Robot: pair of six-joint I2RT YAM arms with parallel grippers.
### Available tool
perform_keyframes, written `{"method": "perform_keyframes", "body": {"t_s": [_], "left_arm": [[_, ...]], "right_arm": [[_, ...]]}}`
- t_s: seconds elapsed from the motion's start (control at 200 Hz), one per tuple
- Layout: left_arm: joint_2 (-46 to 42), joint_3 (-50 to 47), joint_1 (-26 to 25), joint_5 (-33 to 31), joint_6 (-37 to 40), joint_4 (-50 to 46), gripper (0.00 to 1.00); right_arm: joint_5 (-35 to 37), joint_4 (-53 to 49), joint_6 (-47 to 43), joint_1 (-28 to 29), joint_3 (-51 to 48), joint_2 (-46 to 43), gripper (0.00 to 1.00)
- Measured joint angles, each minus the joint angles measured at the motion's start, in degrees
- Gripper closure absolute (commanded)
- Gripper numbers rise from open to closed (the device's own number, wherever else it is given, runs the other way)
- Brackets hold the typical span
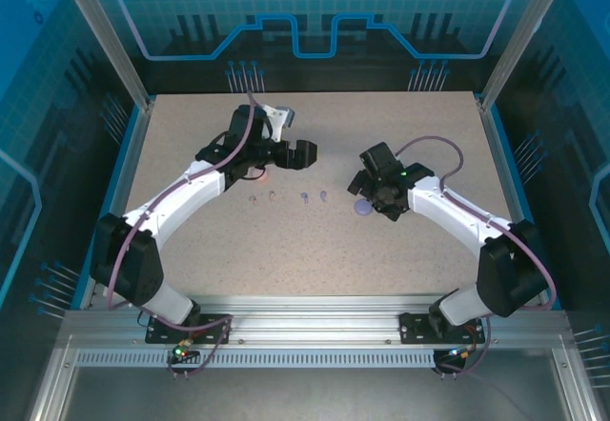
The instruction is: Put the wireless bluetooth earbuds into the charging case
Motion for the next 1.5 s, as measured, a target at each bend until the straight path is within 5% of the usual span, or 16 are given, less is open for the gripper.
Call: {"method": "perform_keyframes", "body": {"t_s": [0.475, 1.221, 1.501], "left_arm": [[3.19, 7.78, 0.00, -4.59, -0.59, -10.54, 0.01], [0.02, -1.29, -0.02, -4.52, -2.08, -1.42, 0.01], [-0.59, -2.62, -0.02, -4.04, -2.10, -0.15, 0.01]], "right_arm": [[0.04, -0.09, -0.74, -0.63, -0.17, 0.48, 0.07], [-0.20, -1.46, -0.81, -1.01, 5.01, 14.34, 0.08], [-0.15, 2.97, -12.74, -1.44, 9.88, 19.47, 0.07]]}}
